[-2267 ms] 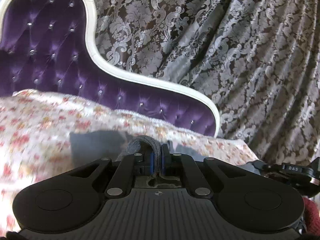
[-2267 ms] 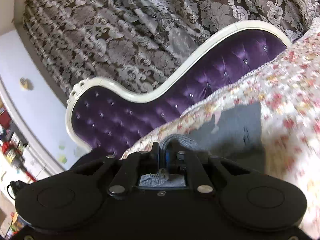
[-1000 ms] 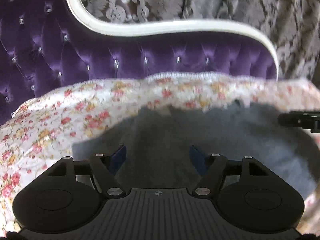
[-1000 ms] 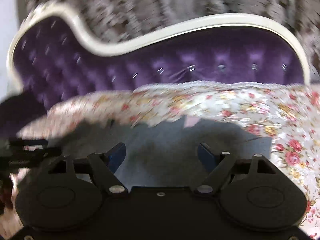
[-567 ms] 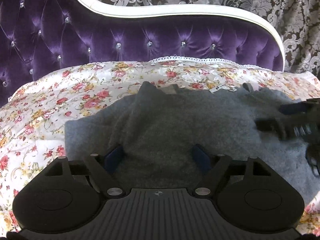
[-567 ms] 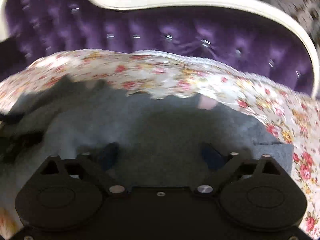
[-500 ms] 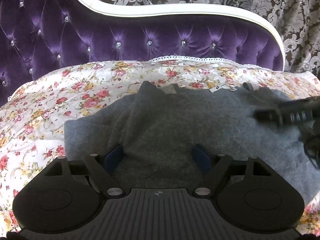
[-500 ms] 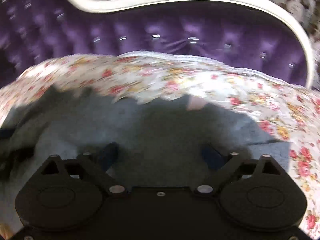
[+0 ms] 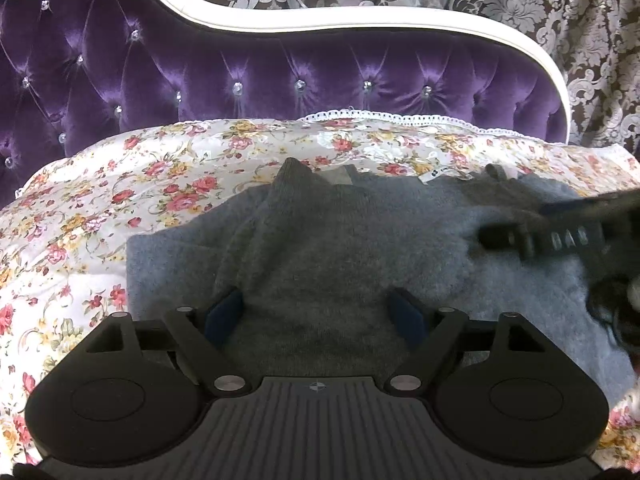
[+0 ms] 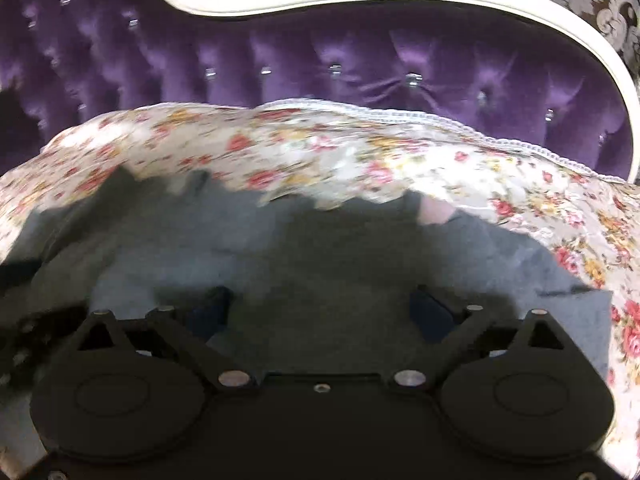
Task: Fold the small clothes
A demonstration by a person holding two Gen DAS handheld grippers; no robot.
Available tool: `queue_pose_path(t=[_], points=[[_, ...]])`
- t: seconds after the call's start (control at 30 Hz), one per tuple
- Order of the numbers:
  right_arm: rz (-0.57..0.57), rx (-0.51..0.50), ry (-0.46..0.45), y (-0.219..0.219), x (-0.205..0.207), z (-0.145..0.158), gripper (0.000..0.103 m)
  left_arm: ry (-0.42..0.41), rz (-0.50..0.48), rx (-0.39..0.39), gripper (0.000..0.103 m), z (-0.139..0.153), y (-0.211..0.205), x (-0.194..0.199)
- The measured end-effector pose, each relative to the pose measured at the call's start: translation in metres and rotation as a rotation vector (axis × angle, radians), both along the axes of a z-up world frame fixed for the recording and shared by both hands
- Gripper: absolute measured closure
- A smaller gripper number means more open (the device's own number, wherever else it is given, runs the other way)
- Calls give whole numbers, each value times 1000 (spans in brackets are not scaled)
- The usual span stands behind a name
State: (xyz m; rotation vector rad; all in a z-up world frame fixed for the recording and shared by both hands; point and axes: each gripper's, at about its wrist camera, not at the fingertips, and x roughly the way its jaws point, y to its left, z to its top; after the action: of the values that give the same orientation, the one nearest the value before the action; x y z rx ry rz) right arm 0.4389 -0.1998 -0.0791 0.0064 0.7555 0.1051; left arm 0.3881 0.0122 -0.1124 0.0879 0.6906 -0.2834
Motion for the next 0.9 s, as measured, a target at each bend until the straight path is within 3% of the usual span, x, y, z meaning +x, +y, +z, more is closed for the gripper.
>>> queue_pose_path(t=[0.4,0.53,0.6,0.77,0.9], points=[[-182,22,32,-80,14,8,10,4,5,5,22,0,-2,0],[-226,225,-27,-112,-8,16,10,10,5,6,22,0,-2,2],[-221,278,-24,-122,-22,15,9,14,5,7,22,1,-2,2],[-187,266,23,-131,-53,3,6,18,5,15,22,0,-3,4],[-141,132,27,-127,-75,-6,4,31,6,25,20,0,-5,7]])
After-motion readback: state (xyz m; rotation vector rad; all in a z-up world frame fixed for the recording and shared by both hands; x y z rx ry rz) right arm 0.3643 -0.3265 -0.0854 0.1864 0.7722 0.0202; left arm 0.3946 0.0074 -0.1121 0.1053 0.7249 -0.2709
